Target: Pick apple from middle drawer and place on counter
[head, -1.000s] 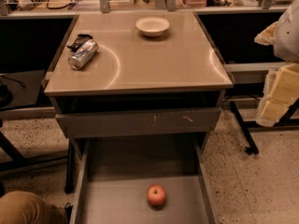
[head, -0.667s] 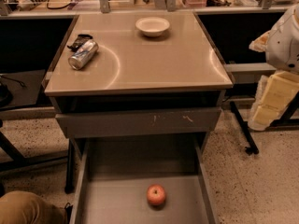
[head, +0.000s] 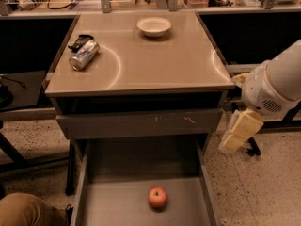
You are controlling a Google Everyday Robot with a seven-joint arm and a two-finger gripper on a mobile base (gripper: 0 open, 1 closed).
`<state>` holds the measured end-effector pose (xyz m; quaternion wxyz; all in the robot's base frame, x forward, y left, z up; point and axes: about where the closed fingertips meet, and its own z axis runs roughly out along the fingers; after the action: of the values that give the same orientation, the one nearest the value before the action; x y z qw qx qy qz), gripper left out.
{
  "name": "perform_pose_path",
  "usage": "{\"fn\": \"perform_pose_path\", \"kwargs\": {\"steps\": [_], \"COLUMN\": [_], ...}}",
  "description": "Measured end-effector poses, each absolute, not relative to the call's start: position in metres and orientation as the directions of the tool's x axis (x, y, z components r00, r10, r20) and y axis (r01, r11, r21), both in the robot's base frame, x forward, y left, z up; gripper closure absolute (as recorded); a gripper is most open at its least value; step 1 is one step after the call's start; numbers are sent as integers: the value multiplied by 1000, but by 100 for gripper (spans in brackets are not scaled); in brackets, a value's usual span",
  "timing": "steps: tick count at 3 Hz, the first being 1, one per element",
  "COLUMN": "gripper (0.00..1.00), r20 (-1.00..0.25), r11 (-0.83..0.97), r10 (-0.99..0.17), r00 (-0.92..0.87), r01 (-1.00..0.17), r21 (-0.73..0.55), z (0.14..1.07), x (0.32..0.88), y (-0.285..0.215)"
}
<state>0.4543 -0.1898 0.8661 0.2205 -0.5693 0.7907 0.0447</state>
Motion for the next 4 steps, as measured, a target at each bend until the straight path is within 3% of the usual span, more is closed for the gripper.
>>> {"fn": "perform_pose_path", "kwargs": {"steps": [2,4], "gripper": [0,0], "r20": [-415,-481], "r11": [361,315], "r10": [-875,-850], "r00": [-251,-215], "r01": [-908,-939], "r21": [-211,-138], "z": [869,787], "x": [462,453], "y": [-189,-144]}}
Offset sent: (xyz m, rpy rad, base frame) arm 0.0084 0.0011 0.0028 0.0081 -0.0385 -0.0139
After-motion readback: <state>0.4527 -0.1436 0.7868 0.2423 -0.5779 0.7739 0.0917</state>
